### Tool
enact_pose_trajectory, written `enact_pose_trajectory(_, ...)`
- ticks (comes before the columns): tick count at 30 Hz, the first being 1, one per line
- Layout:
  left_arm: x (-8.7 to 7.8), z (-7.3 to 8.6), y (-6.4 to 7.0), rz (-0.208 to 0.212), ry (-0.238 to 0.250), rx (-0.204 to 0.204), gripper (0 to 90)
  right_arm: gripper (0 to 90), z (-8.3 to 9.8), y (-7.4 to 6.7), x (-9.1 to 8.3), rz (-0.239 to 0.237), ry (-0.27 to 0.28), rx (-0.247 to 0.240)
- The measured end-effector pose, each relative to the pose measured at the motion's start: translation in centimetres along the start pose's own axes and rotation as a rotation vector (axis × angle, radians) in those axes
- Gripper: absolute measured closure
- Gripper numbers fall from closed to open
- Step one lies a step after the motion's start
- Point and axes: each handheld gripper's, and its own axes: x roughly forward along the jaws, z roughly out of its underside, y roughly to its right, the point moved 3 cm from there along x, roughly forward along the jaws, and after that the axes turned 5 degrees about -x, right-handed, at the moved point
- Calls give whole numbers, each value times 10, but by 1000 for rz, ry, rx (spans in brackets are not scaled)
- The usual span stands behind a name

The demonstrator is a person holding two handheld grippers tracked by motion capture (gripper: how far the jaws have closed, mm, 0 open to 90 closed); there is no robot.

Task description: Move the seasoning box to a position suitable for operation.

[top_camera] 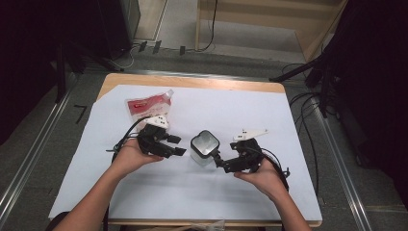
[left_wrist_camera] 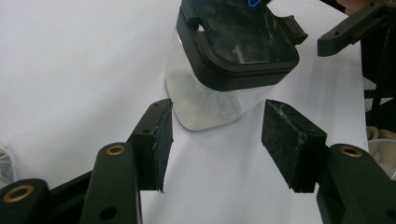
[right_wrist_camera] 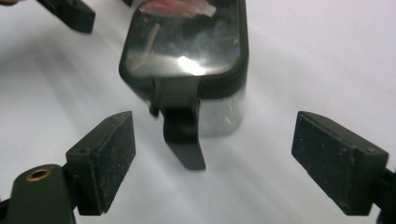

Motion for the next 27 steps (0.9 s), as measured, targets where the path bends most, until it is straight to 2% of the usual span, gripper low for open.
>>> enact_pose_trajectory(1,0,0,0,0,0,0,448,158,0,0,0,0,0,0)
enact_pose_trajectory(2,0,0,0,-3,7,-4,447,208,5,-1,-5,1,4,-10)
enact_pose_trajectory(6,0,0,1,-14,-7,-2,447,347,12,-2,-9,6,1,-18)
enact_pose_trajectory(7,0,1,1,-10,-3,0,447,387,12,-2,-9,30,13,-36)
enact_pose_trajectory(8,1,1,1,-15,-1,8,445,463,12,-2,-10,41,22,-62)
enact_pose_trajectory(9,1,1,2,-15,-5,12,444,528,13,-4,-10,57,31,-114)
enact_pose_trajectory(10,1,1,2,-12,-8,14,442,560,13,-4,-9,61,31,-120)
enact_pose_trajectory(13,3,1,3,-6,-16,21,441,679,16,-2,-7,29,19,-107)
enact_pose_trajectory(15,4,1,2,-1,-16,15,440,796,15,-3,-8,10,24,-100)
enact_pose_trajectory(17,4,1,1,12,-7,0,437,898,14,-4,-10,-14,42,-118)
enact_pose_trajectory(19,4,0,1,15,-1,2,433,900,15,-7,-9,-53,44,-132)
enact_pose_trajectory(22,4,0,1,16,2,5,430,900,15,-11,-3,-114,42,-115)
enact_pose_trajectory(27,5,0,0,28,4,9,417,900,14,-17,5,-129,40,-123)
